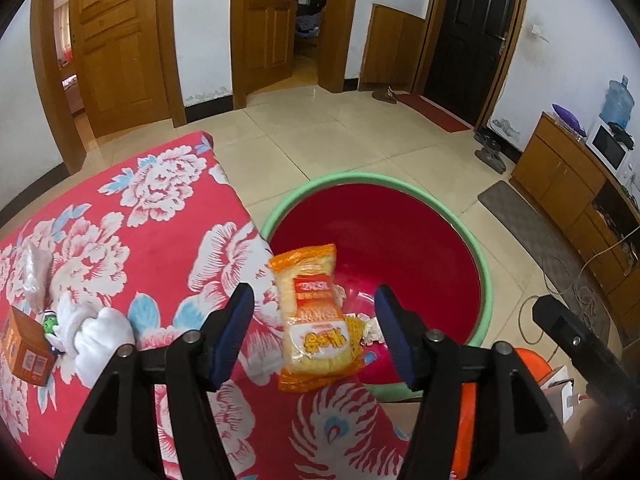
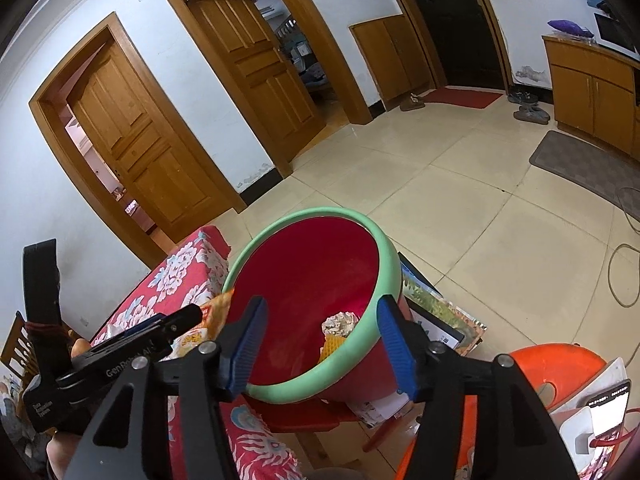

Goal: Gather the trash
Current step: 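Open the left tool to drop the snack bag into the bucket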

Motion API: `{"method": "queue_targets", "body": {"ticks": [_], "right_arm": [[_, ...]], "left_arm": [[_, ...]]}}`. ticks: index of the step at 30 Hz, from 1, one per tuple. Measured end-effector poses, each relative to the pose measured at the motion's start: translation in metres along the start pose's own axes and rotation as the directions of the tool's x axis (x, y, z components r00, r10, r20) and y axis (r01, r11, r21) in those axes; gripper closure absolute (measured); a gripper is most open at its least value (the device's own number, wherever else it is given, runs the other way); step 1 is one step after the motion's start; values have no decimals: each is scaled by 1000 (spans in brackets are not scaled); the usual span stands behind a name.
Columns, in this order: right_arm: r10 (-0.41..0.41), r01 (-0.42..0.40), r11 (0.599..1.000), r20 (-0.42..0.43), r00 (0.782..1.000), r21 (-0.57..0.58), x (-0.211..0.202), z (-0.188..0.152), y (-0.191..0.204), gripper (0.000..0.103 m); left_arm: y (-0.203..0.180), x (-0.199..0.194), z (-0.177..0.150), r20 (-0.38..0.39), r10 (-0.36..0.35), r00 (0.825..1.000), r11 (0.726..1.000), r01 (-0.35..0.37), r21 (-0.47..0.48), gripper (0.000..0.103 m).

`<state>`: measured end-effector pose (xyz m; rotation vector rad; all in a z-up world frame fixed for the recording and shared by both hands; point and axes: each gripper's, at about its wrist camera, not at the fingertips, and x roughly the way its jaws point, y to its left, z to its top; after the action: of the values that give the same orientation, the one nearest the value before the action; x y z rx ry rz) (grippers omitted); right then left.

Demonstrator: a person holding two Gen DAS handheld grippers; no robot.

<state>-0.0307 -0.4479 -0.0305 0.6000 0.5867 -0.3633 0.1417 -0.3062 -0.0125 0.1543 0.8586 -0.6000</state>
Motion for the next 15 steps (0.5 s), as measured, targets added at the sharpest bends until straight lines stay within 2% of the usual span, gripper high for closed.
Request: {"method": "queue_targets", "body": {"ticks": [15], "right_arm": [[49, -48, 998, 10, 999, -39, -18, -4, 24, 39]], "left_arm": [[20, -44, -7, 51, 17, 999, 999, -15, -50, 40]]}}
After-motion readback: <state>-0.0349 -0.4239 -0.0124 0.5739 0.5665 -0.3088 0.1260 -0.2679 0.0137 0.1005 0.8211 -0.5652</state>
